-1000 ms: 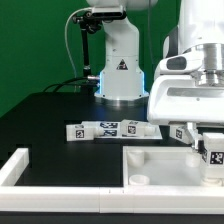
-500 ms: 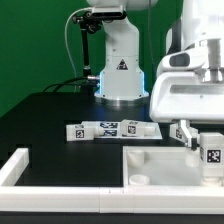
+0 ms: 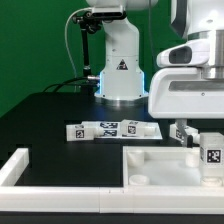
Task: Assemble one leg
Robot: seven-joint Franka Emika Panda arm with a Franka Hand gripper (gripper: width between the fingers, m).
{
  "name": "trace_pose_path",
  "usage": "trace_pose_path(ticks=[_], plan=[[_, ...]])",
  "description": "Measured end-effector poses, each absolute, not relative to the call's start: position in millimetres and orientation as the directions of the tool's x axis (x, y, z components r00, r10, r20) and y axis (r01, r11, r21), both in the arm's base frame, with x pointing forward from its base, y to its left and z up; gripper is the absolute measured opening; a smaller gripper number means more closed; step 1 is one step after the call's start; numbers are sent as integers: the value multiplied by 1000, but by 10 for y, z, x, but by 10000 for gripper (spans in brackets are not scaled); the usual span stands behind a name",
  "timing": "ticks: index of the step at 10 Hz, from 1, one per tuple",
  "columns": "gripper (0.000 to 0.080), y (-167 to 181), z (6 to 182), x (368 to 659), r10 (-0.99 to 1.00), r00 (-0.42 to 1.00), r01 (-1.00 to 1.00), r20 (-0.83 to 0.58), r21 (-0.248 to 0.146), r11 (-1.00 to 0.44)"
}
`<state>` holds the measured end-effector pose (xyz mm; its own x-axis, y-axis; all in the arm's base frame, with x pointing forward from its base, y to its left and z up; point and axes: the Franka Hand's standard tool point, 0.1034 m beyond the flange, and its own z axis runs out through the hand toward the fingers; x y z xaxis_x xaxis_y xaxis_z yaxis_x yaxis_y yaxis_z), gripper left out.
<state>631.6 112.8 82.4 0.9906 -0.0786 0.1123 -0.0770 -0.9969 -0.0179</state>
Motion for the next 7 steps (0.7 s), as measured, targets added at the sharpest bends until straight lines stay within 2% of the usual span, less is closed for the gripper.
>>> trace_pose_path(ticks=[1, 3, 4, 5, 6, 7], plan=[[649, 1151, 816, 6326, -103, 994, -103, 38, -21, -995], [649, 1212, 790, 6317, -160, 987, -160, 25, -24, -987], [560, 1192, 791, 6321, -169, 985, -168, 26, -24, -986], [383, 1181, 790, 6323, -170, 985, -169, 26, -23, -985], [383, 1182, 789, 6323, -229, 973, -229, 24, -26, -973], [285, 1182, 789, 6323, -317, 948, -317, 22, -27, -948]])
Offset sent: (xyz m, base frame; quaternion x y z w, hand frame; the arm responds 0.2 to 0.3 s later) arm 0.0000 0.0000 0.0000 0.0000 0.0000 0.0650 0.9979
